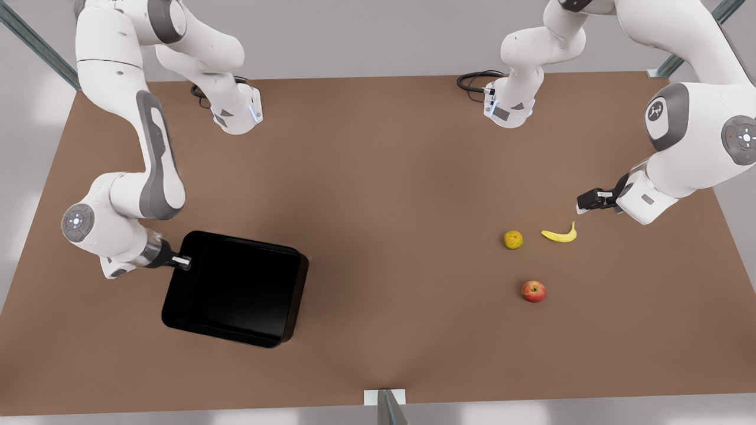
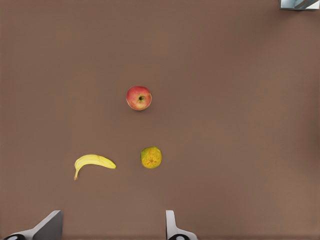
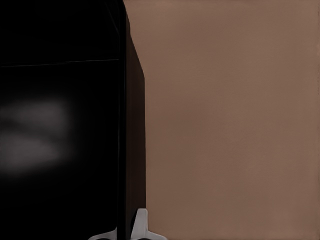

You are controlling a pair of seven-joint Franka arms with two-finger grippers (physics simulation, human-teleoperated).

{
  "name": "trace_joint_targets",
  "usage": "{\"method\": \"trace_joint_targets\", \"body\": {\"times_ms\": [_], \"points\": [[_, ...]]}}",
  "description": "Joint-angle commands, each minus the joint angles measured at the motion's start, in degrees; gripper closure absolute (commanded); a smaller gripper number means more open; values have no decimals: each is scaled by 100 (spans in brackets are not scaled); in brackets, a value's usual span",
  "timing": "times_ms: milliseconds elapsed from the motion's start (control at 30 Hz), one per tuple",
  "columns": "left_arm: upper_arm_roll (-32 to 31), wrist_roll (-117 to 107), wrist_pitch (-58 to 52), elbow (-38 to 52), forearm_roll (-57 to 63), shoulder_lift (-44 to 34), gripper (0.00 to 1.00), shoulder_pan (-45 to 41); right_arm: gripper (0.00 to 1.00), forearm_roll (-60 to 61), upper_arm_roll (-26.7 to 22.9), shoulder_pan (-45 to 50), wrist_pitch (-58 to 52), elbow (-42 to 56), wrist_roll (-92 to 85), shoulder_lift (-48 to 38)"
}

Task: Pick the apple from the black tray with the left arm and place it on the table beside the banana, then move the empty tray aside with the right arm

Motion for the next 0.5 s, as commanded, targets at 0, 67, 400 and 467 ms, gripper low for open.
{"method": "trace_joint_targets", "body": {"times_ms": [0,67,400,467], "points": [[-4,9,-2,6,1,-6,0,0,85,407,2,-316,-110,2,-5211,49],[-4,9,-2,-3,10,-6,0,0,85,635,2,-501,-110,10,-5581,181],[-4,-9,-11,-38,80,-41,0,0,80,636,11,-887,83,54,-5801,1271],[-13,-9,-11,-30,80,-59,0,0,76,627,2,-887,127,63,-5801,1341]]}}
